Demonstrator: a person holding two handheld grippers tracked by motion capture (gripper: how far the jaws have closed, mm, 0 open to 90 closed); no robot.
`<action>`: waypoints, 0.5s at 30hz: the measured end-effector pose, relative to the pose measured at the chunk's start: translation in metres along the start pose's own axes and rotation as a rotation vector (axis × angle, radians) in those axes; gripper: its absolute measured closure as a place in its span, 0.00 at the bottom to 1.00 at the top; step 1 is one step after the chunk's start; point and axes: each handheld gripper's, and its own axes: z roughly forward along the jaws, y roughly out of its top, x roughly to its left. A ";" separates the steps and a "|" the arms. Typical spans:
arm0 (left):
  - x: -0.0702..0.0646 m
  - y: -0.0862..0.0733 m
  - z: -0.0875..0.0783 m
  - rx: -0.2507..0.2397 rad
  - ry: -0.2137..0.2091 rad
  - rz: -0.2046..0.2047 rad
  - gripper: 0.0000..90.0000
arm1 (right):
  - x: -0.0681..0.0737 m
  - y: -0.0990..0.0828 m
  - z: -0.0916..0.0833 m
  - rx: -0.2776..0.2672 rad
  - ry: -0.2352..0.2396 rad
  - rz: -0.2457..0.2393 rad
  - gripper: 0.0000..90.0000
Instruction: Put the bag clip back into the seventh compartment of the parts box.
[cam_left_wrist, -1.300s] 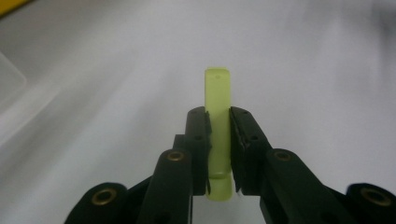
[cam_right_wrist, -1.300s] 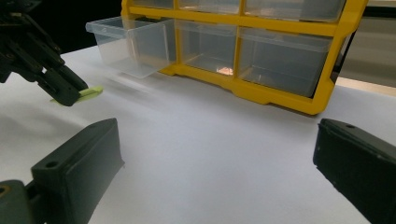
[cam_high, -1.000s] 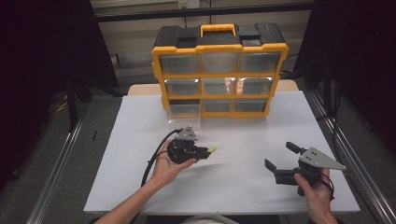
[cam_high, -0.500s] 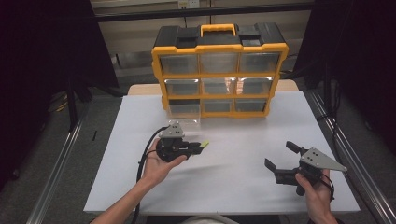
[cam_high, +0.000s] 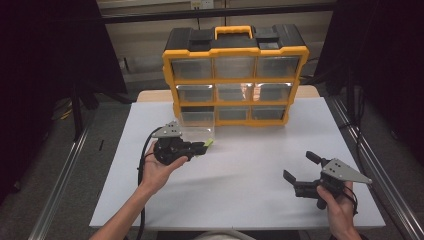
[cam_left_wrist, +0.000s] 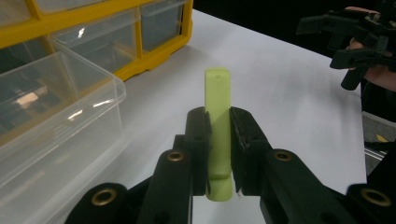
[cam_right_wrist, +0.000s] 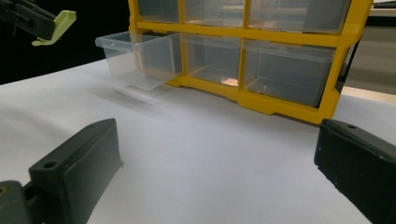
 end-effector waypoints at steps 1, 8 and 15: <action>0.001 0.001 -0.001 0.001 -0.001 0.009 0.87 | 0.000 0.000 0.000 0.000 -0.002 0.004 0.00; 0.009 0.014 -0.018 0.005 0.062 0.033 0.87 | 0.000 0.000 -0.001 -0.004 -0.005 0.001 0.00; 0.026 0.028 -0.033 0.000 0.057 0.037 0.87 | -0.001 0.000 0.000 -0.003 -0.006 -0.002 0.00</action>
